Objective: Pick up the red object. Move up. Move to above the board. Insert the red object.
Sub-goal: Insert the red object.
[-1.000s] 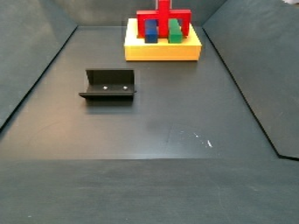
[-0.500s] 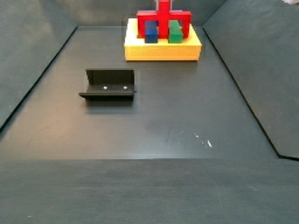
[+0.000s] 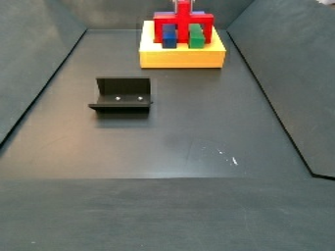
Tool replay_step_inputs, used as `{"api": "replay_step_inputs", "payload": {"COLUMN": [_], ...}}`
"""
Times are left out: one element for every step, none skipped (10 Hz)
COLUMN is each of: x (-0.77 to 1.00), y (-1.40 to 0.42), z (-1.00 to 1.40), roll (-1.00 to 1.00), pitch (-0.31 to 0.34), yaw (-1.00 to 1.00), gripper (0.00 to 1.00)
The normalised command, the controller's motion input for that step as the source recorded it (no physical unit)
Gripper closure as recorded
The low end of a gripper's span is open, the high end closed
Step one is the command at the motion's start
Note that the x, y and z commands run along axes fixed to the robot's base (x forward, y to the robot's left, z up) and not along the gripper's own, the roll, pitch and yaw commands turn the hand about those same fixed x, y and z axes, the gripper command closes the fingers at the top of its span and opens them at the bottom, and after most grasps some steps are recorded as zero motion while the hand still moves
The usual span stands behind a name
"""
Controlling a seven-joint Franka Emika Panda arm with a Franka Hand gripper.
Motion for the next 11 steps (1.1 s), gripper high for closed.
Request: {"api": "replay_step_inputs", "payload": {"x": [0.05, 0.08, 0.14, 0.19, 0.07, 0.03, 0.00, 0.00, 0.00, -0.01, 0.00], "y": [0.00, 0.00, 0.00, 0.05, 0.15, 0.00, -0.04, -0.03, 0.00, 0.00, 0.00], "z": [-0.14, -0.25, -0.29, -0.17, -0.05, 0.00, 0.02, 0.09, 0.12, 0.13, 0.05], "roll": [0.15, 0.12, 0.11, 0.20, 0.24, 0.25, 0.23, 0.20, 0.22, 0.23, 0.22], "pitch": [0.001, 0.000, 0.000, 0.034, 0.063, 0.067, 0.061, 0.036, 0.033, 0.030, 0.009], "yaw": [0.00, 0.00, 0.01, 0.00, -0.03, -0.03, 0.00, -0.08, -0.09, -0.09, -0.05], "gripper": [1.00, 1.00, 1.00, 1.00, 1.00, 1.00, 1.00, 1.00, 1.00, 1.00, 1.00]}}
